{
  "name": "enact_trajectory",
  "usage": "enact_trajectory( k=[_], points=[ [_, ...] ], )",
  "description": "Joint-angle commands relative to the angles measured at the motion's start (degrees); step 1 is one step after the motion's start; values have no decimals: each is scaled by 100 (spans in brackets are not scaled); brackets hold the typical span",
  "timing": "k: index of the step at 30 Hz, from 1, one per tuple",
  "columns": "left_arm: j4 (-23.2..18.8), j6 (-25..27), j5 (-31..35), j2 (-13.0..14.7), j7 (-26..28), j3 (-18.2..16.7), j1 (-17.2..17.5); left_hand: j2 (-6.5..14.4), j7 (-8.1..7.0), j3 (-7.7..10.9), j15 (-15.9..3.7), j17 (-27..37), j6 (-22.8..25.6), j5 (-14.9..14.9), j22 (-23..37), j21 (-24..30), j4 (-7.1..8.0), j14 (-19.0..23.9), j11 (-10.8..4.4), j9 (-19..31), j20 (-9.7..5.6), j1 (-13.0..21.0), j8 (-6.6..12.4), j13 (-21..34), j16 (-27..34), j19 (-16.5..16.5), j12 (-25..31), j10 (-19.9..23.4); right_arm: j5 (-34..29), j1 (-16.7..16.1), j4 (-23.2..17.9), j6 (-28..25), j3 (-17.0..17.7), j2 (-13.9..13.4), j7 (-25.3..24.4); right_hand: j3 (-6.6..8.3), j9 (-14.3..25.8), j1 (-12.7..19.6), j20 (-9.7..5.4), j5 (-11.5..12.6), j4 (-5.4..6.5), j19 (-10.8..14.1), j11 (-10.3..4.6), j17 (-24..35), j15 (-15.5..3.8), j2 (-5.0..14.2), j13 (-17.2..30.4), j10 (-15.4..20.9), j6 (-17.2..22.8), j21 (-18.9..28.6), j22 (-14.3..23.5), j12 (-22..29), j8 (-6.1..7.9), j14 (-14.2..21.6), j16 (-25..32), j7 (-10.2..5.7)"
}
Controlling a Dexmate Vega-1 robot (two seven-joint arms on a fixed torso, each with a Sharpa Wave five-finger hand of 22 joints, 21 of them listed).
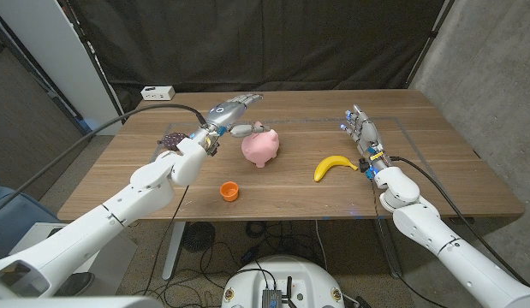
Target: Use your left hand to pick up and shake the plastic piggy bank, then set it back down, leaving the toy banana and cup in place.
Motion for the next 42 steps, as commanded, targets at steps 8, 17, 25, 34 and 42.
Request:
enact_trajectory(
  k=[8, 17, 25, 34, 42],
  points=[
    [-86, 641, 497, 39, -1202, 577, -577, -156, 60, -94, 106, 26, -248, 26, 6, 38, 4, -144, 42, 14, 7, 49, -5, 23, -17, 227, -70, -244, 27, 32, 156, 44, 8, 91, -19, 13, 17, 67, 72, -1, -24, 17, 30, 16, 52, 16, 24, 13, 32, 31, 21, 22, -6, 29, 32, -7],
    [-47, 593, 872, 6, -2107, 969, -1099, -145, 37, -66, 62, 27, -485, 65, -6, 18, -44, -229, -7, 16, 3, 258, 7, 34, -16, 337, -85, -426, 75, 44, 173, 44, 32, 119, -33, 18, 17, 82, 86, -1, -28, 19, 33, 16, 59, 29, 25, 13, 32, 32, 22, 21, -8, 42, 36, -14],
    [-88, 563, 974, 7, -2649, 1054, -1280, -148, -1, -46, 33, 26, -559, 99, -14, -7, -76, -294, -30, 18, 3, 439, 37, 41, -15, 385, -84, -525, 55, 77, 211, 56, 23, 138, -38, 22, 17, 96, 105, -3, -32, 14, 31, 16, 71, 39, 26, 22, 39, 31, 22, 24, -6, 55, 40, -20],
    [65, 437, 932, -48, -3021, 1144, -1464, -152, 15, -32, 54, 25, -628, 133, -18, -17, -92, -316, 16, 20, -2, 599, 50, 46, -5, 454, -68, -565, 66, 134, 250, 19, -9, 191, -53, 25, 18, 111, 118, -5, -36, 15, 32, 17, 78, 51, 28, 28, 49, 32, 23, 24, -4, 66, 43, -32],
    [101, 247, 1021, -31, -3307, 1245, -1634, -158, 219, 15, 56, 25, -1679, 283, -30, -101, -84, -559, 110, 32, 8, 1485, -23, 82, -4, 773, -68, -1033, 66, 190, 291, 12, -39, 219, -28, 24, 19, 119, 150, -8, -37, 10, 37, 18, 96, 56, 30, 36, 51, 31, 23, 26, -5, 81, 47, -45]
  ],
)
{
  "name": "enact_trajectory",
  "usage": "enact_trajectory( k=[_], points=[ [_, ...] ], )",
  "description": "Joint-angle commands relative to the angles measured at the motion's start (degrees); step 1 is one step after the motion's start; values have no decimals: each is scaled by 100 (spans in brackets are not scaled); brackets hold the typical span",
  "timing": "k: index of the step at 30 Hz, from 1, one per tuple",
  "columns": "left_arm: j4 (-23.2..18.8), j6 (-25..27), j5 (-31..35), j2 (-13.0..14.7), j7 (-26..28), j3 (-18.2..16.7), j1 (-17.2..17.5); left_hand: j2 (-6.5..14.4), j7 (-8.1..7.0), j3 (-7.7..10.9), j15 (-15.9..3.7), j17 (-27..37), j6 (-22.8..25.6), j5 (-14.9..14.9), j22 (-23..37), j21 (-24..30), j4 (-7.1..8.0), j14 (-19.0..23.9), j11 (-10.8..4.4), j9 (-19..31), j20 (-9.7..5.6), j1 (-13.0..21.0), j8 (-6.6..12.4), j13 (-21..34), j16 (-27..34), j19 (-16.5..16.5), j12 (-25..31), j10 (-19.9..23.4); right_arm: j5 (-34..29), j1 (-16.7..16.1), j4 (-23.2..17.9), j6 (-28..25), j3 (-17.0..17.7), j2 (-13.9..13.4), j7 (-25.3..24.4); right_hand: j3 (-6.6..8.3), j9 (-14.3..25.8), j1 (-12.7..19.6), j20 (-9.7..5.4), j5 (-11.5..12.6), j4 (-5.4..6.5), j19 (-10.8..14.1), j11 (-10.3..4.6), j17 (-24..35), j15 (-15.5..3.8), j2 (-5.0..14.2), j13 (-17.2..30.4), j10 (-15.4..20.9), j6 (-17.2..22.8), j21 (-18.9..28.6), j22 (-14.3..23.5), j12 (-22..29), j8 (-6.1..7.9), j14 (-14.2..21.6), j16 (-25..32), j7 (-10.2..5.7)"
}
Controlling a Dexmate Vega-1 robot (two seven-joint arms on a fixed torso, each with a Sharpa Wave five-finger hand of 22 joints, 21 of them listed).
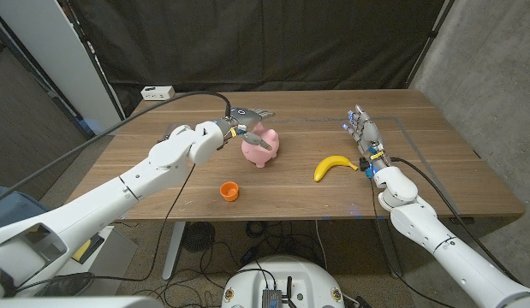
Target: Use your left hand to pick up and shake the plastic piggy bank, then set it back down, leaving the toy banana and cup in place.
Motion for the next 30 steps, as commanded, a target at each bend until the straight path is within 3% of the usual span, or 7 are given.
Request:
enact_trajectory(
  k=[1, 10, 21, 30],
  points=[
    [72, -228, 94, -3, -546, 157, -283, -34, 120, 25, 24, 26, -569, 94, 12, -56, 22, -147, 63, 34, 4, 384, -37, 32, 11, 144, 11, -268, 15, 71, 55, -38, -40, 42, 21, 24, 19, 67, 46, -8, -37, 9, 43, 18, 37, 3, 30, 38, 29, 31, 23, 27, -5, 18, 47, -25],
    [255, -398, 183, -110, -906, 291, -499, -18, 192, 3, 113, 26, -354, 177, 7, -118, 50, -328, 121, 39, 7, 619, 120, 47, -7, 169, 33, -382, 63, 74, 88, -55, -41, 46, 54, 21, 20, 74, 67, -11, -39, 4, 45, 20, 41, 6, 31, 55, 25, 30, 24, 31, -8, 31, 51, -31],
    [456, -398, 159, -257, -1325, 427, -678, 2, 217, -8, 115, 24, -268, 207, 5, -145, 69, -313, 96, 37, 8, 698, 148, 51, 17, 171, 79, -321, 106, 78, 94, -102, -46, 38, 77, 17, 21, 77, 85, -14, -37, -6, 50, 23, 61, 10, 33, 76, 29, 28, 25, 36, -8, 51, 58, -33],
    [859, -559, -403, -431, -1598, 509, -841, 108, 336, 5, 131, 22, -158, 258, 15, -124, 102, -155, 182, 37, -7, 859, 174, 58, 79, 323, 155, -198, 120, 78, 156, -108, -66, 50, 98, 15, 21, 81, 103, -16, -37, -9, 44, 25, 76, 14, 34, 95, 32, 28, 25, 41, -7, 65, 62, -51]
  ],
)
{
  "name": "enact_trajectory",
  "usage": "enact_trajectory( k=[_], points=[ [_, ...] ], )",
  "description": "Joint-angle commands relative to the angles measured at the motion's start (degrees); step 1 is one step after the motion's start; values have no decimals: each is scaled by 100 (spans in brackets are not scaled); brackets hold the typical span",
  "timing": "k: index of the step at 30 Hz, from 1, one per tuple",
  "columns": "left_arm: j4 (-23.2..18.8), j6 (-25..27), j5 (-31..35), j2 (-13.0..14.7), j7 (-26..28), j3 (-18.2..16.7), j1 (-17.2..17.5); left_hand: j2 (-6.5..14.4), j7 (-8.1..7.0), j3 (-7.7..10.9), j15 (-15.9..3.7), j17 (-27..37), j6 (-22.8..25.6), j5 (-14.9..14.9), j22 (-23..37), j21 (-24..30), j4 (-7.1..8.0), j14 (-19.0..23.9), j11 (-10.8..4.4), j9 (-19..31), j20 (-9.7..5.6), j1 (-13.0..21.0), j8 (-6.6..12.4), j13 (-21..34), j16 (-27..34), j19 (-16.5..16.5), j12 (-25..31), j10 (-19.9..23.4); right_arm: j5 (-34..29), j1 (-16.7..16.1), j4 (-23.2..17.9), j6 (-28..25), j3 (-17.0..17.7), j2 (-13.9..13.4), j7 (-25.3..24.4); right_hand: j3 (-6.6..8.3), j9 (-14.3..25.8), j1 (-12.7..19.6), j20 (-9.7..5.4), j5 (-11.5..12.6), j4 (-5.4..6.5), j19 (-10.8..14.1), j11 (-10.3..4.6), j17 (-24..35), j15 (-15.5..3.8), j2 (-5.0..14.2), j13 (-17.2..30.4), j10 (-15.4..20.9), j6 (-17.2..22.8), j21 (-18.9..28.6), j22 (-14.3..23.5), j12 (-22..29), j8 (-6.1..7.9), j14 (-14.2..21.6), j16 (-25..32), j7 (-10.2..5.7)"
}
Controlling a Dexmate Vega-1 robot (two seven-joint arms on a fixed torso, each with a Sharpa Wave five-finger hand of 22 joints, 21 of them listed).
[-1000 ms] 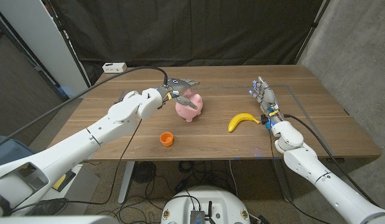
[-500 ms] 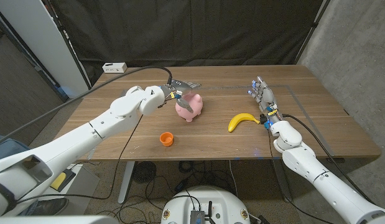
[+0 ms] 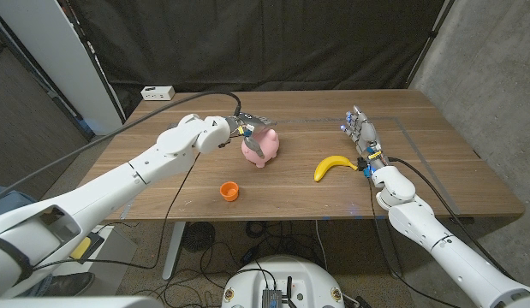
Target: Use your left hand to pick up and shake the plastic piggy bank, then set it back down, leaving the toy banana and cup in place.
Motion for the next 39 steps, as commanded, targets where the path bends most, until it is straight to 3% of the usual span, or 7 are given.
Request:
enact_trajectory(
  k=[1, 7, 12, 16, 18, 24, 39],
  points=[
    [452, -208, -622, -202, -477, 134, -203, 77, 72, 35, 45, 22, 90, 60, 16, 10, 42, 103, 40, 9, 3, 145, 40, 33, 43, 169, 59, 105, 55, -3, 57, -44, -17, 19, 18, 15, 21, 52, 36, -16, -37, 20, 3, 12, 34, -15, 34, 48, 33, 28, 25, 39, -7, 25, 18, -56],
    [741, -405, -1121, -285, -495, 175, -296, 269, 159, 87, -28, 17, 450, 103, 24, 117, 51, 395, 97, 21, -1, 490, 132, 51, 106, 646, 196, 389, 44, -16, 56, -40, -13, 5, 10, 14, 22, 58, 55, -17, -38, 15, 11, 13, 33, -12, 36, 72, 29, 27, 26, 46, -9, 28, 18, -56],
    [926, -516, -1529, -343, -433, 177, -331, 741, 489, 256, -319, 33, 1489, -82, 14, 369, 2, 1365, 26, 88, -13, 1464, 380, 179, 273, 1883, 552, 1194, 58, -23, 57, -44, -10, -5, 25, 15, 23, 65, 71, -17, -41, 3, -7, 13, 41, -9, 37, 82, 42, 23, 26, 49, -3, 34, 19, -84],
    [1032, -578, -1743, -368, -373, 208, -360, 1068, 532, 345, -591, 103, 2358, -298, 13, 471, -17, 2013, -141, 187, -69, 2071, 650, 348, 449, 2497, 830, 1834, 106, -30, 62, -55, -2, 10, 34, 15, 23, 71, 85, -18, -42, -3, -2, 14, 53, -7, 38, 84, 43, 22, 26, 47, -3, 34, 18, -85],
    [1003, -507, -1730, -363, -350, 237, -358, 1160, 546, 384, -641, 128, 2515, -325, 17, 485, -29, 2143, -167, 211, -133, 2203, 708, 389, 506, 2568, 882, 1949, 109, -24, 88, -34, -8, 9, 70, 15, 24, 73, 91, -19, -43, -7, -4, 14, 56, -8, 39, 77, 45, 22, 26, 43, -3, 34, 18, -85],
    [996, -378, -1874, -364, -57, 202, -247, 1472, 591, 597, -980, 304, 3252, -356, 62, 733, -90, 3031, -284, 376, -738, 2945, 1021, 684, 942, 3169, 1224, 2663, 171, -24, 122, -29, -9, 25, 130, 12, 24, 78, 99, -20, -46, -13, -20, 15, 50, -11, 41, 91, 40, 21, 27, 47, -5, 32, 16, -94],
    [931, -410, -2677, -281, 851, -190, 127, 1620, 661, 927, -1220, 491, 4009, -259, 99, 1014, -112, 3747, -379, 595, -1164, 3584, 1391, 1019, 1242, 3546, 1539, 3343, 280, -25, 141, -26, 0, 35, 230, 8, 26, 85, 113, -22, -47, -21, -34, 18, 64, -12, 45, 94, 35, 22, 27, 45, -6, 40, 18, -125]
  ],
)
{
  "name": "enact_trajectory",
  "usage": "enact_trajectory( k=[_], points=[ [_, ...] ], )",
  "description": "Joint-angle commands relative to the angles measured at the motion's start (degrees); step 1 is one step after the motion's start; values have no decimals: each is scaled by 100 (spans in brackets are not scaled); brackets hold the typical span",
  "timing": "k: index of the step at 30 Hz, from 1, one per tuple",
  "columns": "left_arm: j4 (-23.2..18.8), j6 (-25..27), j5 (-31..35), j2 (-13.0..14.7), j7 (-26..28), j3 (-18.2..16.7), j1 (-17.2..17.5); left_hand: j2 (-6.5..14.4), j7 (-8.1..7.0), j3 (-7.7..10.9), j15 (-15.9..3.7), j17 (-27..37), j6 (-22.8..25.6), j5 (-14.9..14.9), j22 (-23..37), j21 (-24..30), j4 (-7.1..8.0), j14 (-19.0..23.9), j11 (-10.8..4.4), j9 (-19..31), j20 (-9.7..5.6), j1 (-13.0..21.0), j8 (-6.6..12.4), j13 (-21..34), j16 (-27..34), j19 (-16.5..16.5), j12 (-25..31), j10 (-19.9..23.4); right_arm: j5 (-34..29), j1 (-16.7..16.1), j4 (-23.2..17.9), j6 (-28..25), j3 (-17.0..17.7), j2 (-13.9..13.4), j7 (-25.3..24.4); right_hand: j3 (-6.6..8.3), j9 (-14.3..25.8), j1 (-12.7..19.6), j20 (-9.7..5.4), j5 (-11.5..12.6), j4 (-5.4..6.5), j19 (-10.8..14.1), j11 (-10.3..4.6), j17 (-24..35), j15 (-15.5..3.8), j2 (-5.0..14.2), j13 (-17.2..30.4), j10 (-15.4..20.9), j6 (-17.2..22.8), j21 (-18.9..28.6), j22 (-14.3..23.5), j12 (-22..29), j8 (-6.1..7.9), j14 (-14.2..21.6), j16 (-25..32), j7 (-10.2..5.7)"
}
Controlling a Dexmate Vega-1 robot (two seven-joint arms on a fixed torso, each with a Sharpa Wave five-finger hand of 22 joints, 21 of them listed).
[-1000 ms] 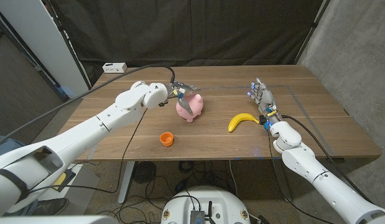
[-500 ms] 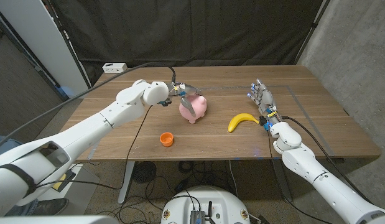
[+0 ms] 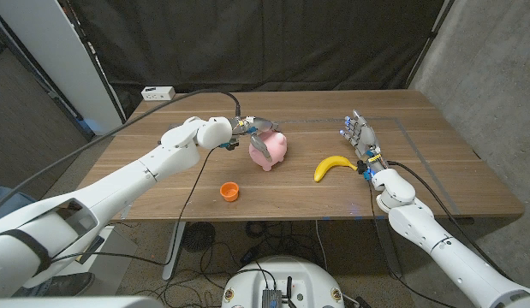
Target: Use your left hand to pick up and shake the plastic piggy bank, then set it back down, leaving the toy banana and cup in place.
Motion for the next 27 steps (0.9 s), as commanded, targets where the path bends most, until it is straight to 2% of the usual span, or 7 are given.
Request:
enact_trajectory(
  k=[1, 5, 11, 22, 27],
  points=[
    [-47, 9, -746, 65, 634, -304, 239, 2067, 250, 279, -2363, 45, 1728, 58, 19, 60, 15, 2367, -37, 61, -1022, 2208, 87, 75, 41, 967, 72, 1831, 65, 0, 31, 37, 5, 7, 92, 8, 27, 84, 32, 0, -47, -1, 6, 19, 43, -11, 16, 37, -7, 22, 27, 23, -7, 18, 18, -43],
    [-99, 34, -982, 92, 727, -400, 297, 2082, 293, 381, -2384, 97, 1849, 89, 30, 122, 16, 2516, -26, 125, -1068, 2364, 156, 167, 91, 971, 139, 1985, 70, -9, 34, 59, 6, 16, 99, 5, 27, 84, 34, -1, -46, -1, -1, 20, 49, -12, 18, 33, -5, 23, 28, 21, -6, 18, 18, -46],
    [-122, -20, -1381, 129, 934, -579, 393, 2089, 313, 434, -2403, 129, 1918, 102, 37, 161, 28, 2578, -13, 166, -1091, 2433, 197, 225, 107, 964, 161, 2036, 83, -23, 37, 88, 10, 19, 122, 2, 28, 84, 37, -2, -45, 2, 10, 22, 48, -13, 19, 35, -6, 26, 28, 21, -6, 15, 17, -41],
    [-213, -54, -1913, 231, 1319, -874, 557, 2083, 318, 491, -2299, 145, 1883, 119, 45, 161, 87, 2462, 31, 237, -995, 2422, 201, 323, 12, 771, 142, 1989, 142, -71, 4, 130, 48, 28, 132, -2, 29, 89, 36, -2, -45, 2, 10, 24, 50, -12, 23, 38, -8, 28, 28, 20, -6, 20, 18, -37],
    [-121, -253, -2269, 202, 1576, -1036, 697, 2080, 311, 507, -2258, 157, 1866, 121, 46, 167, 105, 2431, 47, 261, -954, 2405, 198, 359, -15, 714, 137, 1981, 161, -77, 20, 150, 57, 42, 139, -3, 30, 90, 37, -2, -45, 3, 14, 25, 47, -12, 24, 38, -10, 29, 28, 19, -7, 16, 16, -35]
  ],
)
